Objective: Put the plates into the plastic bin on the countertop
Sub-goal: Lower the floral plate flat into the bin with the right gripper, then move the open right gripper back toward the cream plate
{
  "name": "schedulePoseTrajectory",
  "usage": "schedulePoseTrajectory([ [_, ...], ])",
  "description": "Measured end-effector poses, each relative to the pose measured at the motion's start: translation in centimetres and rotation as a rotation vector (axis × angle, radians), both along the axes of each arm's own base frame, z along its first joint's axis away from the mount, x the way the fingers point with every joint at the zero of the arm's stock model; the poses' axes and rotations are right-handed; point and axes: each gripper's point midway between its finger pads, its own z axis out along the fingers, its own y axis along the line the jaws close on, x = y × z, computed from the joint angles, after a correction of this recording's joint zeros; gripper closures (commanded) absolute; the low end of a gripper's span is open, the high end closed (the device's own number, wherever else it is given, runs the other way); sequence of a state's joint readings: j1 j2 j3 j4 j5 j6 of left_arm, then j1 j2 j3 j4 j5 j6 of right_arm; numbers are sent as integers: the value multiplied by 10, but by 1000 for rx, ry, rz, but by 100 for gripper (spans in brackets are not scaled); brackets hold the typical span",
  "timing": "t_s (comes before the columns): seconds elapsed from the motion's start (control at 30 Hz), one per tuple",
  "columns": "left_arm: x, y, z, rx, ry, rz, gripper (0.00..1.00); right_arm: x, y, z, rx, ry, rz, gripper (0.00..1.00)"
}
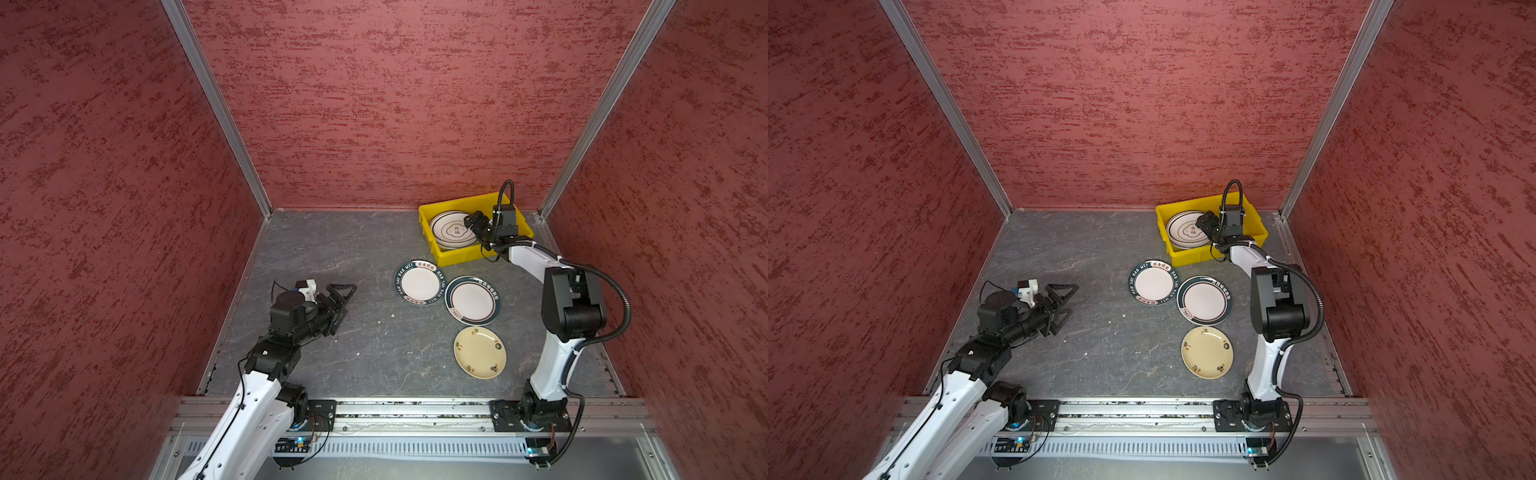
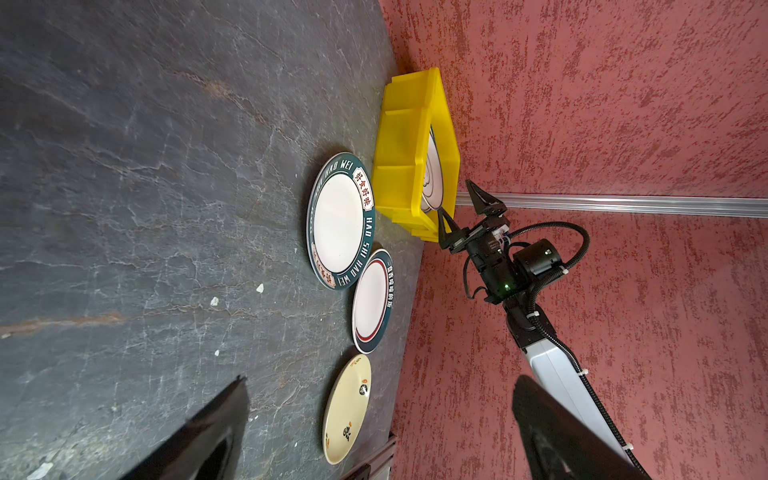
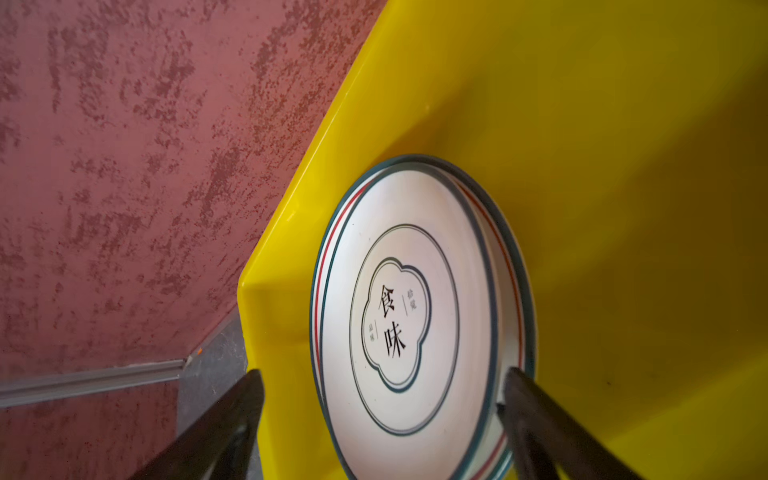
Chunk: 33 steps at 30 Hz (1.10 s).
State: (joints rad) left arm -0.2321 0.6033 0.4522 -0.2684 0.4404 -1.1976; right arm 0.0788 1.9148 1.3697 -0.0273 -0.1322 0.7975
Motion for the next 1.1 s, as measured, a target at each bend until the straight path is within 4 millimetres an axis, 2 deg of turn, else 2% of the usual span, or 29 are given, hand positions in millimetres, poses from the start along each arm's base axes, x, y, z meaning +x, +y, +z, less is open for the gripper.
schedulePoseTrajectory([
  [0.07, 0, 0, -1, 0, 1, 0, 1, -7, -5, 12, -50, -5, -8, 1],
  [0.17, 0, 0, -7, 4, 14, 1, 0, -25, -16, 42, -130, -39, -26, 1],
  [0.33, 2, -2, -20, 8, 39, -4, 1, -85, -34, 93, -225, -120, -52, 1],
  [0.43, 3, -3, -25, 11, 51, -9, 1, -124, -39, 104, -249, -133, -50, 1],
  [0.5, 5, -5, -26, 11, 52, -13, 1, -149, -42, 105, -252, -125, -44, 1],
  [0.67, 13, -11, -29, 10, 53, -27, 1, -202, -38, 88, -219, -50, 11, 1],
  [0.8, 19, -16, -38, 14, 76, -44, 1, -235, -31, 63, -186, 50, 63, 1],
  [0.93, 22, -24, -44, 15, 98, -73, 1, -267, -26, 24, -151, 178, 103, 1],
  [1.1, 21, -36, -39, 11, 76, -112, 1, -300, -15, -28, -84, 346, 155, 1],
])
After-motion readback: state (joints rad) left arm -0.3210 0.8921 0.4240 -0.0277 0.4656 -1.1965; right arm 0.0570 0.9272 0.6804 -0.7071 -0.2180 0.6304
